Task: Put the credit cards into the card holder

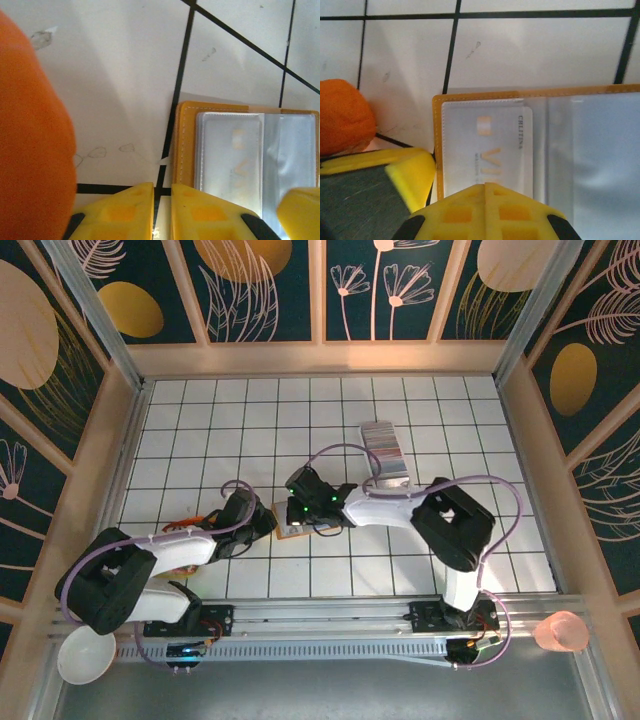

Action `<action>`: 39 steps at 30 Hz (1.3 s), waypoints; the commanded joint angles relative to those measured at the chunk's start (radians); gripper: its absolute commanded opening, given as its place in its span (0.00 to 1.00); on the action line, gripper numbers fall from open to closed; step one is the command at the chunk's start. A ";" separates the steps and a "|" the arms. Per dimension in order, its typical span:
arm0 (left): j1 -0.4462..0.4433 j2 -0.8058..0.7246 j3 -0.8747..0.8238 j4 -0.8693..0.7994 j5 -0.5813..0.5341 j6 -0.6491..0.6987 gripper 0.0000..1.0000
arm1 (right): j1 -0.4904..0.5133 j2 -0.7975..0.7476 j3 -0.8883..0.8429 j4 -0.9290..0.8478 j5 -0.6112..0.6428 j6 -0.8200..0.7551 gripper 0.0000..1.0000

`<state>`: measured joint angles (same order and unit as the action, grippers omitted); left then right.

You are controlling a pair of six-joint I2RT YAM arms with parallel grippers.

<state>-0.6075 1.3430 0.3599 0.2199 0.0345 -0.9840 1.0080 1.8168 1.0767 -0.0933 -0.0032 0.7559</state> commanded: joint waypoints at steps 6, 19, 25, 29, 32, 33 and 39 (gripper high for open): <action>-0.003 -0.054 -0.008 -0.038 0.082 0.047 0.32 | 0.000 -0.204 -0.138 -0.100 0.195 0.115 0.01; -0.004 0.009 0.031 -0.054 0.045 0.066 0.41 | 0.001 -0.179 -0.154 -0.105 0.182 0.135 0.24; -0.004 0.020 0.031 -0.042 0.066 0.065 0.42 | -0.032 -0.135 -0.145 -0.089 0.168 0.123 0.35; -0.004 0.026 0.026 -0.035 0.072 0.062 0.42 | -0.044 -0.114 -0.143 -0.078 0.153 0.108 0.36; -0.004 0.034 0.024 -0.027 0.082 0.065 0.41 | -0.046 -0.094 -0.139 -0.071 0.140 0.105 0.35; -0.004 0.040 0.025 -0.027 0.084 0.066 0.41 | -0.044 -0.090 -0.137 -0.067 0.133 0.106 0.35; -0.004 0.059 0.028 -0.022 0.096 0.073 0.37 | -0.039 -0.091 -0.143 -0.066 0.129 0.113 0.34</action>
<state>-0.6079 1.3441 0.3859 0.1772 0.0971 -0.9272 0.9646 1.7145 0.9138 -0.1616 0.1295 0.8703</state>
